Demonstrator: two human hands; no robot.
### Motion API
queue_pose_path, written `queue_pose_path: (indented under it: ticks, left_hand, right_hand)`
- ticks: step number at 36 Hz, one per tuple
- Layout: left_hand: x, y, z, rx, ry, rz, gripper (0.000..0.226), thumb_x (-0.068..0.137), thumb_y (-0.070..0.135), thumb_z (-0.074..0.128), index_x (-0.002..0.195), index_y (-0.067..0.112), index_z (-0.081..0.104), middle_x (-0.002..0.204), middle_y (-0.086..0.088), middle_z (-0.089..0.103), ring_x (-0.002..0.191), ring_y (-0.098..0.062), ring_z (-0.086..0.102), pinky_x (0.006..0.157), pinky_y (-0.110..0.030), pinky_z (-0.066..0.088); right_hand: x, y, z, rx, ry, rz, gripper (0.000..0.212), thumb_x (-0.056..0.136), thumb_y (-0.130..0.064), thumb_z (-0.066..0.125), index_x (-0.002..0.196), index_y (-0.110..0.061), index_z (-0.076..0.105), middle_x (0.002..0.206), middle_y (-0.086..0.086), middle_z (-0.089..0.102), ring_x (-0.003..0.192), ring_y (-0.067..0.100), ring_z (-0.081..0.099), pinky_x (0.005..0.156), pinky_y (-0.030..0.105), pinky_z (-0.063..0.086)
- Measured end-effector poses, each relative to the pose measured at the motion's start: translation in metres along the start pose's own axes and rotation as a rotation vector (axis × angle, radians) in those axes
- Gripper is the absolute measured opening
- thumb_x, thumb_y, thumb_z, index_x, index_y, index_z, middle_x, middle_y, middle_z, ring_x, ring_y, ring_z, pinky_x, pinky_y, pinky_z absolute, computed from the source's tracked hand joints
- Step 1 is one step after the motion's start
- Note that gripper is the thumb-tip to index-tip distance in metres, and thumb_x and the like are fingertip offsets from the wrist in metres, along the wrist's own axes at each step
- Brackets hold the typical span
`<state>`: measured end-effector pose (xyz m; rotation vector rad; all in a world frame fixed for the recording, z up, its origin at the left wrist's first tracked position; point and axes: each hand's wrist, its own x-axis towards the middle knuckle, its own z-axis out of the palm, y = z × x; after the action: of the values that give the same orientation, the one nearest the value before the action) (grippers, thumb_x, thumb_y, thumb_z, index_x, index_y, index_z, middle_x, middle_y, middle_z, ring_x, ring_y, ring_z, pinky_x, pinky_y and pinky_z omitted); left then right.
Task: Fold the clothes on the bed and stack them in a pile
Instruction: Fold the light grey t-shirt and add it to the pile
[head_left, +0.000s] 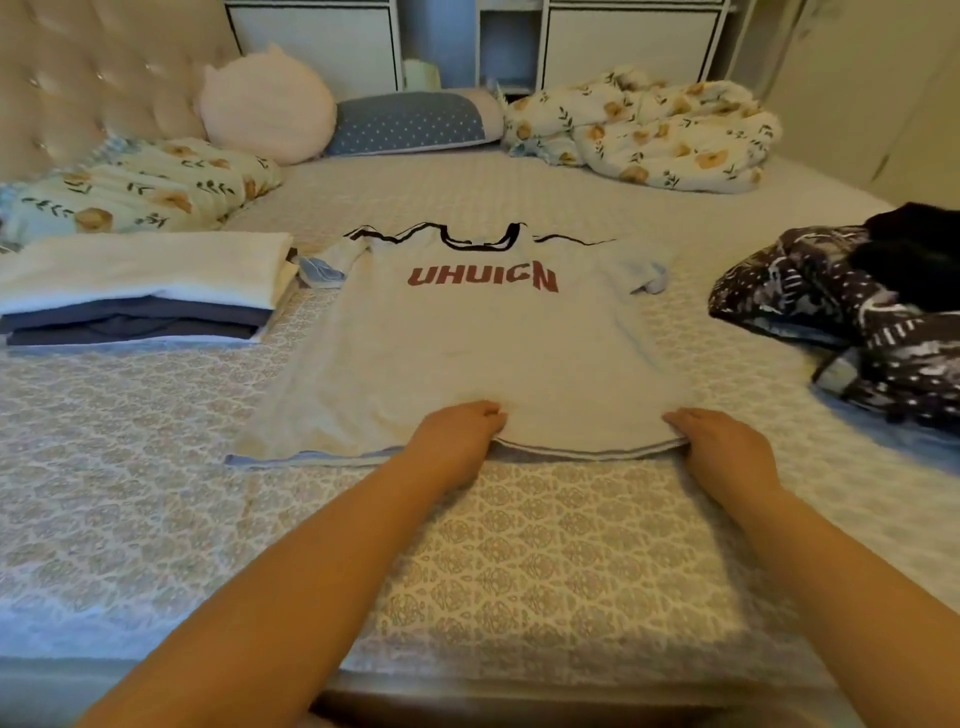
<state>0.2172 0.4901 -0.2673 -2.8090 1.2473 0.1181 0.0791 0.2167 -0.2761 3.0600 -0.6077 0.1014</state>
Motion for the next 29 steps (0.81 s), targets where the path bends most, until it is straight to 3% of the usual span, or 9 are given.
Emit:
queue_pose_path:
  ticks: [5, 7, 9, 12, 14, 17, 21, 24, 29]
  left_hand:
    - [-0.014, 0.007, -0.018, 0.004, -0.128, 0.016, 0.054, 0.101, 0.012, 0.039, 0.151, 0.027, 0.025, 0.159, 0.009, 0.018, 0.142, -0.02, 0.027, 0.113, -0.036, 0.029]
    - [-0.026, 0.008, -0.029, 0.013, -0.222, 0.075, 0.048, 0.103, 0.022, 0.037, 0.15, 0.027, 0.028, 0.158, 0.01, 0.018, 0.141, -0.018, 0.028, 0.112, -0.035, 0.03]
    - [-0.031, 0.011, -0.044, 0.032, -0.378, 0.147, 0.05, 0.102, 0.044, 0.032, 0.149, 0.025, 0.032, 0.159, 0.008, 0.016, 0.14, -0.017, 0.029, 0.112, -0.035, 0.028]
    - [-0.012, 0.02, -0.069, -0.137, -0.477, 0.13, 0.073, 0.087, 0.071, 0.027, 0.146, 0.029, 0.037, 0.155, 0.006, 0.03, 0.139, -0.017, 0.031, 0.114, -0.036, 0.022]
    - [0.019, 0.028, -0.074, -0.259, -0.392, 0.11, 0.069, 0.089, 0.068, 0.031, 0.145, 0.029, 0.038, 0.152, 0.004, 0.036, 0.138, -0.019, 0.033, 0.114, -0.037, 0.021]
    - [0.075, 0.041, -0.064, -0.268, -0.252, 0.077, 0.061, 0.096, 0.058, 0.033, 0.147, 0.026, 0.034, 0.156, 0.0, 0.027, 0.142, -0.023, 0.025, 0.116, -0.04, 0.019]
    - [0.145, 0.038, -0.026, -0.172, -0.165, -0.036, 0.062, 0.097, 0.058, 0.025, 0.152, 0.031, 0.014, 0.161, 0.001, 0.002, 0.147, -0.024, 0.001, 0.117, -0.054, 0.006]
    - [0.194, 0.026, -0.002, -0.16, -0.078, -0.116, 0.065, 0.094, 0.065, 0.013, 0.151, 0.037, -0.001, 0.16, 0.003, -0.012, 0.147, -0.024, -0.012, 0.117, -0.053, -0.005]
    - [0.284, 0.009, 0.006, -0.17, 0.033, -0.156, 0.07, 0.087, 0.075, 0.011, 0.149, 0.044, 0.0, 0.161, 0.004, -0.008, 0.147, -0.022, -0.009, 0.115, -0.054, -0.005]
  right_hand:
    - [-0.003, 0.011, -0.019, -0.215, -0.077, -0.073, 0.039, 0.095, -0.027, 0.047, 0.133, -0.037, 0.051, 0.136, -0.012, 0.053, 0.119, 0.014, 0.054, 0.092, 0.027, 0.045]
    - [-0.008, 0.014, -0.033, -0.303, -0.141, -0.15, 0.032, 0.092, -0.03, 0.048, 0.119, -0.037, 0.062, 0.117, -0.009, 0.064, 0.102, 0.016, 0.06, 0.079, 0.027, 0.047]
    - [-0.009, 0.016, -0.048, -0.288, -0.249, -0.189, 0.027, 0.09, -0.033, 0.047, 0.105, -0.033, 0.069, 0.097, -0.009, 0.066, 0.088, 0.017, 0.06, 0.071, 0.026, 0.048]
    - [0.005, 0.025, -0.07, 0.018, -0.44, -0.125, 0.026, 0.091, -0.039, 0.05, 0.098, -0.028, 0.073, 0.102, -0.008, 0.068, 0.091, 0.018, 0.06, 0.076, 0.031, 0.05]
    - [0.025, 0.03, -0.077, 0.42, -0.495, 0.009, 0.026, 0.093, -0.037, 0.051, 0.096, -0.021, 0.072, 0.101, -0.004, 0.069, 0.089, 0.021, 0.062, 0.067, 0.03, 0.049]
    - [0.064, 0.031, -0.063, 0.794, -0.363, 0.248, 0.027, 0.095, -0.033, 0.051, 0.102, -0.013, 0.067, 0.105, 0.006, 0.068, 0.09, 0.026, 0.064, 0.059, 0.026, 0.045]
    - [0.122, 0.031, -0.02, 0.848, -0.109, 0.451, 0.028, 0.092, -0.024, 0.053, 0.104, -0.003, 0.067, 0.107, 0.021, 0.067, 0.101, 0.038, 0.062, 0.071, 0.033, 0.049]
    - [0.169, 0.033, -0.004, 0.873, 0.024, 0.502, 0.038, 0.094, -0.038, 0.048, 0.113, -0.009, 0.065, 0.119, 0.016, 0.062, 0.107, 0.035, 0.057, 0.086, 0.037, 0.045]
    - [0.255, 0.046, 0.012, 0.781, 0.107, 0.593, 0.064, 0.091, -0.065, 0.029, 0.126, -0.021, 0.059, 0.132, 0.015, 0.053, 0.118, 0.034, 0.047, 0.095, 0.045, 0.036]
